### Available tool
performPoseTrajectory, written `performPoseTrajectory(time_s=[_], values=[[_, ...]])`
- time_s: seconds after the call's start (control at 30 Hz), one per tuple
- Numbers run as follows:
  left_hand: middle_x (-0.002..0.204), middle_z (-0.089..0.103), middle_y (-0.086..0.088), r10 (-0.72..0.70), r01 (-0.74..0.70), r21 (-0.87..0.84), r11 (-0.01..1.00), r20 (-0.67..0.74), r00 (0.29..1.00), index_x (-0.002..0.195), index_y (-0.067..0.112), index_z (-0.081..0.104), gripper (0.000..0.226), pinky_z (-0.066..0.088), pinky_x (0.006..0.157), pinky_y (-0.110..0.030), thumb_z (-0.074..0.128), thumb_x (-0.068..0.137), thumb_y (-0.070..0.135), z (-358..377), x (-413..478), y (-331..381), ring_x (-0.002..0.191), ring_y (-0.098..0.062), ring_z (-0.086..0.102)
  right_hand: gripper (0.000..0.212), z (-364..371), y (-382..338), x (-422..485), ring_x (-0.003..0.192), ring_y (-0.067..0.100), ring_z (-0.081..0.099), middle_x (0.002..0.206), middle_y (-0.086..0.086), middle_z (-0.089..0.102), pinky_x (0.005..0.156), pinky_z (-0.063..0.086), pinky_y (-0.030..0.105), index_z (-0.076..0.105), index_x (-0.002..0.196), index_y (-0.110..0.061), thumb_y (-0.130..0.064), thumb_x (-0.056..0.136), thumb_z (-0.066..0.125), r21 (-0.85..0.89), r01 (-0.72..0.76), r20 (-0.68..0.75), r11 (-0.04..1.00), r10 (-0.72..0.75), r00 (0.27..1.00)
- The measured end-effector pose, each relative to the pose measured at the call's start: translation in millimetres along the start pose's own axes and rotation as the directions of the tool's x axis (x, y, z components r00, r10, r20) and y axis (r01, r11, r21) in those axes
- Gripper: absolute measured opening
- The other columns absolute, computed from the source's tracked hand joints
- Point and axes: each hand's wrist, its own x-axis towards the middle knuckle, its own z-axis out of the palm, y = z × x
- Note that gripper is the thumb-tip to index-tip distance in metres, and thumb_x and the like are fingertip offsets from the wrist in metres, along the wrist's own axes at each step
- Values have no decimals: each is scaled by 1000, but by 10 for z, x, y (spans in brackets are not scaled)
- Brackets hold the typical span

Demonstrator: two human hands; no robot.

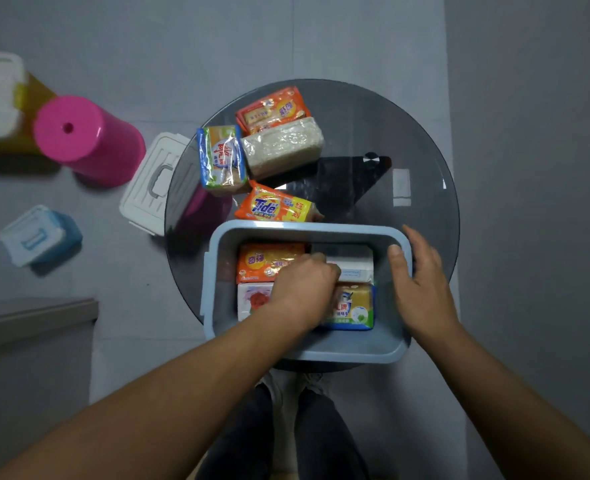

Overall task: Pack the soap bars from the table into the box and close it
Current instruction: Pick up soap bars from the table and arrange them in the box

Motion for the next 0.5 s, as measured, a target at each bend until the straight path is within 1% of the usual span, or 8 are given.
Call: performPoseTrajectory(time_s=[0.07,0.17,0.23,0.3,0.37,0.4,0.47,0.5], values=[[117,65,-1,-36,19,-238,971,-65,997,123,23,65,31,54,89,-38,58,97,38,-201,-126,-117,107,-18,60,48,-90,-171,66,129,18,46,147,3,45,103,39,35,42,147,-25,-41,102,43,-77,61,-42,995,-64,997],[97,74,7,-125,-16,-560,828,-211,969,105,25,74,20,56,80,-33,62,95,38,-622,-324,-331,89,-9,66,38,-130,-551,211,126,22,49,132,5,57,97,36,30,57,133,-16,-33,100,50,-151,228,-64,962,-240,969],[85,75,6,-297,-13,-712,702,-310,903,92,24,75,17,56,74,-31,64,93,37,-857,-347,-591,81,-10,69,32,-63,-830,356,120,20,53,123,2,64,92,41,31,63,124,-17,-34,99,52,-165,295,-8,941,-300,954],[81,75,4,-482,22,-822,569,-312,819,86,23,73,20,59,73,-37,64,88,41,-961,-215,-969,78,-14,71,31,81,-1086,543,111,15,57,117,-2,67,89,46,33,65,121,-21,-39,97,55,-153,300,144,941,-279,949],[81,74,-2,-614,132,-871,473,-218,759,83,19,67,21,61,72,-43,66,84,40,-971,-16,-1375,76,-23,72,35,297,-1273,757,106,9,59,118,-5,67,89,47,30,64,122,-24,-44,94,60,-152,254,328,955,-194,924],[82,73,-6,-648,211,-878,428,-136,750,82,17,65,20,61,68,-39,68,85,36,-942,82,-1551,75,-26,71,39,422,-1322,869,106,8,58,121,-5,67,89,47,29,64,124,-23,-45,92,63,-162,227,396,960,-148,906],[84,67,-11,-632,381,-881,280,130,764,82,14,61,22,53,54,-28,70,90,31,-830,212,-1764,68,-26,63,49,669,-1376,1070,112,12,59,130,0,65,92,47,29,62,129,-19,-45,89,68,-177,153,478,972,-51,877],[84,62,-13,-571,441,-875,197,264,777,83,13,59,23,50,54,-26,70,92,31,-766,239,-1806,70,-25,59,54,772,-1383,1156,116,15,59,134,3,63,94,47,31,60,132,-17,-45,87,70,-184,103,500,977,3,866]])
